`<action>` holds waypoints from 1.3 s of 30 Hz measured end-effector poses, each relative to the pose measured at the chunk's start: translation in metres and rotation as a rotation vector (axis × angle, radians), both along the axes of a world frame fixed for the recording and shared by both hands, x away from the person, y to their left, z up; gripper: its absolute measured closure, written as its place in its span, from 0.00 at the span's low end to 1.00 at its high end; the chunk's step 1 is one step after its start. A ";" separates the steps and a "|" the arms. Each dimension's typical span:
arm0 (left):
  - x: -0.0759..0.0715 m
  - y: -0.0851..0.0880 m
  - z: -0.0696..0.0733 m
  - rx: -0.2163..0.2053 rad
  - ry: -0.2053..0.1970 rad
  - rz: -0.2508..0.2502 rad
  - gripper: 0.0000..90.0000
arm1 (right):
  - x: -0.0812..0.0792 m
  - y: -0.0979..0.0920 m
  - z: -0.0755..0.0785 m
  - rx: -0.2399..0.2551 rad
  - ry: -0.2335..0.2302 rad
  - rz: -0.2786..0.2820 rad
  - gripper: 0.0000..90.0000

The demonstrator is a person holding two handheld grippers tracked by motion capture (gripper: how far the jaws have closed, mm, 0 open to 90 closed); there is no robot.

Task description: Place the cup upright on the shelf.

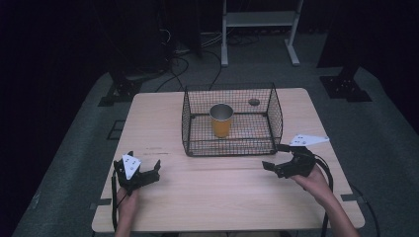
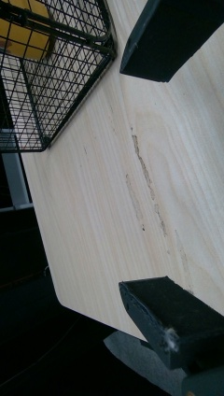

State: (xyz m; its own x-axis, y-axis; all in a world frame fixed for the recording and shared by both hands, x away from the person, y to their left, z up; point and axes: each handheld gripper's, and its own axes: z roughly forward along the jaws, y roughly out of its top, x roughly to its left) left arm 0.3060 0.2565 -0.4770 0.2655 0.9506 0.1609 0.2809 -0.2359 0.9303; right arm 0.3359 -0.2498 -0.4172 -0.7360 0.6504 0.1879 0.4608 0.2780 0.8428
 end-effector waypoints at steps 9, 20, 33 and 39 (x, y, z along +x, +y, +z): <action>0.000 0.000 0.000 0.002 0.000 -0.001 0.00 | -0.006 -0.005 -0.007 0.010 0.000 -0.016 0.03; 0.000 0.000 0.000 0.005 0.001 0.000 0.00 | -0.018 -0.014 -0.012 0.024 -0.008 -0.035 0.03; 0.000 -0.001 0.000 0.006 0.001 0.002 0.00 | -0.040 -0.026 -0.018 0.044 -0.040 -0.084 0.03; 0.000 -0.001 0.000 0.012 -0.001 0.003 0.00 | -0.052 -0.028 -0.026 0.061 -0.052 -0.107 0.03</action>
